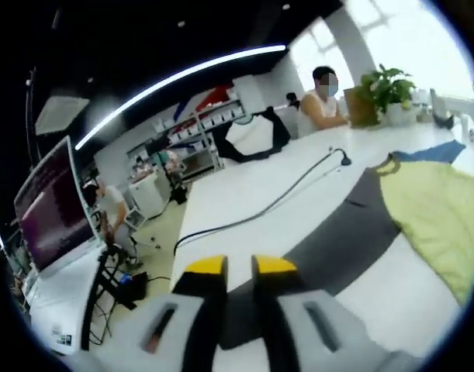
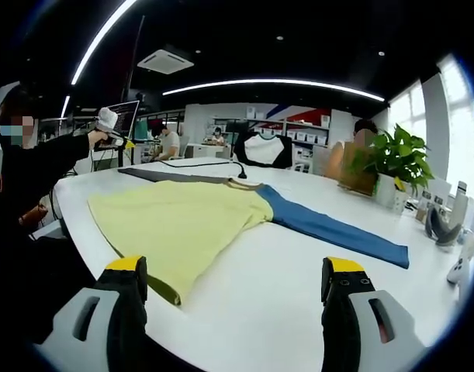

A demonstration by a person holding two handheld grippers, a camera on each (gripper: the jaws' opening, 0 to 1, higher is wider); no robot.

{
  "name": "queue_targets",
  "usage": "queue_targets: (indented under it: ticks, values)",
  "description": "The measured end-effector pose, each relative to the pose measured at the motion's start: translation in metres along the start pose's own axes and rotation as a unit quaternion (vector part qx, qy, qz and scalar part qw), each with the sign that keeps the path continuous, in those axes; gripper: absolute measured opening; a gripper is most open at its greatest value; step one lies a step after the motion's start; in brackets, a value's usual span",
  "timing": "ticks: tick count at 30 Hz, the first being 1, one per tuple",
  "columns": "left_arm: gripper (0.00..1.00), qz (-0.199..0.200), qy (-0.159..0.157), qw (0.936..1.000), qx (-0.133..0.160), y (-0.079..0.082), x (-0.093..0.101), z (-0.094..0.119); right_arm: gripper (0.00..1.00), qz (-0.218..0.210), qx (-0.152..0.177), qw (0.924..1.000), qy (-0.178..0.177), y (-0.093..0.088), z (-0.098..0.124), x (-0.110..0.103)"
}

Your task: Fold the garment on the visible template until the final outline fits inside the template.

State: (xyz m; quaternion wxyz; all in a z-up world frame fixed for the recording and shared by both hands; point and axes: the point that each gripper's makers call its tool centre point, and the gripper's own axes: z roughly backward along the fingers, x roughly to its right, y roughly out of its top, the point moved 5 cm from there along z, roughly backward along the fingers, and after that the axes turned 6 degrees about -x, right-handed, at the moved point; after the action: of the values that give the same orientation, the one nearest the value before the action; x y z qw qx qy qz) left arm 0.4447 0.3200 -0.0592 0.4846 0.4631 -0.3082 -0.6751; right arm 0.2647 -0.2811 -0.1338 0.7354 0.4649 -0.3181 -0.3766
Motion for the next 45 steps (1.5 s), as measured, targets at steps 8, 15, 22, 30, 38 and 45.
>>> queue_targets:
  ticks: [8,15,22,30,38,45]
  values:
    - [0.24,0.056,-0.050,0.9967,0.033,0.005,0.023,0.019,0.96,-0.001,0.001,1.0000,0.000,0.000,0.001,0.001]
    - [0.27,0.049,-0.076,0.9948,0.047,0.007,0.042,0.035,0.96,-0.006,0.007,0.9999,0.005,0.002,0.002,-0.001]
    - [0.28,0.036,-0.093,0.9932,0.061,0.009,0.062,0.054,0.96,-0.004,0.002,1.0000,0.003,-0.001,0.001,-0.001]
    - [0.30,0.017,-0.113,0.9903,0.079,0.009,0.089,0.082,0.95,-0.005,0.001,1.0000,0.002,-0.002,0.001,-0.001]
    - [0.32,0.006,-0.129,0.9876,0.089,0.009,0.115,0.103,0.95,0.000,-0.002,1.0000,-0.002,-0.005,0.003,0.000]
    - [0.32,0.011,-0.135,0.9869,0.086,-0.003,0.136,0.115,0.95,-0.002,-0.002,1.0000,-0.003,-0.007,0.003,0.000]
